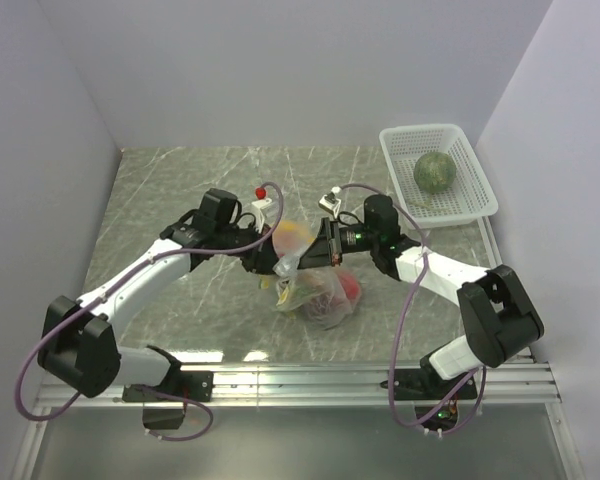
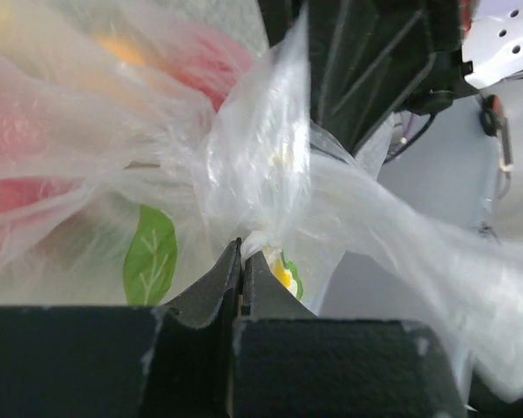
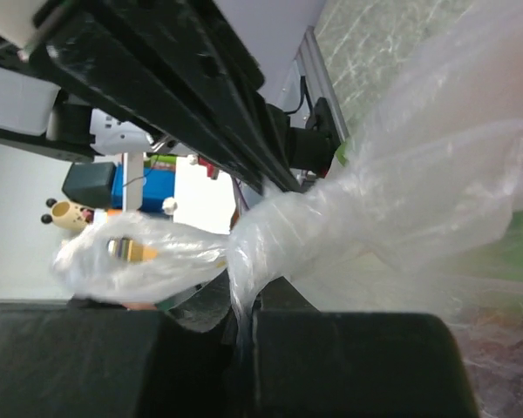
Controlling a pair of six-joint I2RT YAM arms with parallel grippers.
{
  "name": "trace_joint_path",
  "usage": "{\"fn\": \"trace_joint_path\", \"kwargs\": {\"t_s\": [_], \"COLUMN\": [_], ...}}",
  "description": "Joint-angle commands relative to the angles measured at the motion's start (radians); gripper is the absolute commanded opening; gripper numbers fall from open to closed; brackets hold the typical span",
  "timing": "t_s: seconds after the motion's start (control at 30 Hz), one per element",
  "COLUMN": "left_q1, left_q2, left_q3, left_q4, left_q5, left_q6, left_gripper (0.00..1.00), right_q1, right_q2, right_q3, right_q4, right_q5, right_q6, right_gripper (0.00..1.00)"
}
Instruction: Place the fake fruits into the plastic bag and tie a complex knot
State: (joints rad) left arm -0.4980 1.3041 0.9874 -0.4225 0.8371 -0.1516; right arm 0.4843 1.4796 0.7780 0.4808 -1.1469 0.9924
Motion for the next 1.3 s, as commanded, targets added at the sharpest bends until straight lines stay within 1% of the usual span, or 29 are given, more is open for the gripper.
{"fn": "trace_joint_path", "kwargs": {"t_s": [0.0, 0.03, 0.07, 0.1, 0.13, 0.17, 0.2, 0.23, 0.27, 0.3, 0.37, 0.4, 0.43, 0.47, 0.53, 0.57, 0.6, 0.67, 0.77, 0.93, 1.0, 1.1, 1.27], "left_q1": [-0.005, -0.002, -0.001, -0.002, -0.002, -0.001, -0.002, -0.001, -0.002, -0.001, 0.004, 0.010, 0.013, 0.016, 0.021, 0.019, 0.021, 0.021, 0.022, 0.024, 0.024, 0.038, 0.044], "left_q2": [0.037, 0.038, 0.037, 0.037, 0.038, 0.043, 0.059, 0.069, 0.079, 0.089, 0.095, 0.098, 0.100, 0.101, 0.107, 0.112, 0.112, 0.113, 0.118, 0.135, 0.145, 0.155, 0.162], "left_q3": [0.016, 0.014, 0.017, 0.025, 0.031, 0.039, 0.049, 0.069, 0.079, 0.086, 0.100, 0.111, 0.115, 0.122, 0.132, 0.135, 0.137, 0.140, 0.138, 0.163, 0.175, 0.180, 0.183], "left_q4": [-0.084, -0.059, -0.035, 0.022, 0.043, 0.057, 0.063, 0.067, 0.064, 0.064, 0.062, 0.064, 0.062, 0.059, 0.051, 0.042, 0.044, 0.042, 0.045, 0.022, 0.014, 0.016, 0.013], "left_q5": [0.065, 0.072, 0.068, 0.059, 0.059, 0.060, 0.060, 0.068, 0.066, 0.069, 0.074, 0.077, 0.083, 0.092, 0.105, 0.111, 0.117, 0.123, 0.125, 0.128, 0.131, 0.151, 0.174], "left_q6": [-0.023, -0.044, -0.077, -0.091, -0.106, -0.121, -0.124, -0.129, -0.126, -0.123, -0.118, -0.118, -0.117, -0.117, -0.112, -0.108, -0.109, -0.108, -0.114, -0.112, -0.112, -0.126, -0.123], "left_gripper": [0.00, 0.00, 0.00, 0.00, 0.00, 0.00, 0.00, 0.00, 0.00, 0.00, 0.00, 0.00, 0.00, 0.00, 0.00, 0.00, 0.00, 0.00, 0.00, 0.00, 0.00, 0.00, 0.00], "right_q1": [-0.003, -0.003, -0.003, -0.003, -0.003, -0.003, -0.003, -0.006, -0.007, -0.010, -0.033, -0.042, -0.058, -0.062, -0.066, -0.067, -0.067, -0.067, -0.056, -0.007, 0.025, 0.060, 0.069], "right_q2": [-0.011, -0.021, -0.025, -0.028, -0.031, -0.030, -0.031, -0.033, -0.039, -0.048, -0.093, -0.119, -0.130, -0.142, -0.192, -0.214, -0.250, -0.280, -0.295, -0.257, -0.252, -0.258, -0.291], "right_q3": [0.013, 0.038, 0.050, 0.078, 0.093, 0.112, 0.130, 0.165, 0.182, 0.193, 0.211, 0.224, 0.234, 0.247, 0.259, 0.256, 0.248, 0.248, 0.277, 0.374, 0.388, 0.385, 0.333], "right_q4": [0.023, -0.122, -0.199, -0.340, -0.405, -0.471, -0.592, -0.643, -0.686, -0.737, -0.760, -0.786, -0.804, -0.829, -0.864, -0.867, -0.867, -0.864, -0.851, -0.886, -0.910, -0.935, -0.946], "right_q5": [0.004, 0.012, 0.032, 0.048, 0.059, 0.074, 0.126, 0.142, 0.171, 0.217, 0.245, 0.254, 0.268, 0.280, 0.332, 0.349, 0.357, 0.358, 0.352, 0.354, 0.365, 0.378, 0.397], "right_q6": [-0.080, -0.145, -0.216, -0.347, -0.409, -0.522, -0.567, -0.613, -0.691, -0.724, -0.800, -0.828, -0.865, -0.958, -1.066, -1.162, -1.211, -1.326, -1.406, -1.518, -1.601, -1.716, -1.934], "right_gripper": [0.00, 0.00, 0.00, 0.00, 0.10, 0.21, 0.40, 0.48, 0.60, 0.65, 0.73, 0.81, 0.81, 0.82, 0.83, 0.87, 0.90, 0.92, 0.97, 0.98, 0.99, 1.00, 1.00]}}
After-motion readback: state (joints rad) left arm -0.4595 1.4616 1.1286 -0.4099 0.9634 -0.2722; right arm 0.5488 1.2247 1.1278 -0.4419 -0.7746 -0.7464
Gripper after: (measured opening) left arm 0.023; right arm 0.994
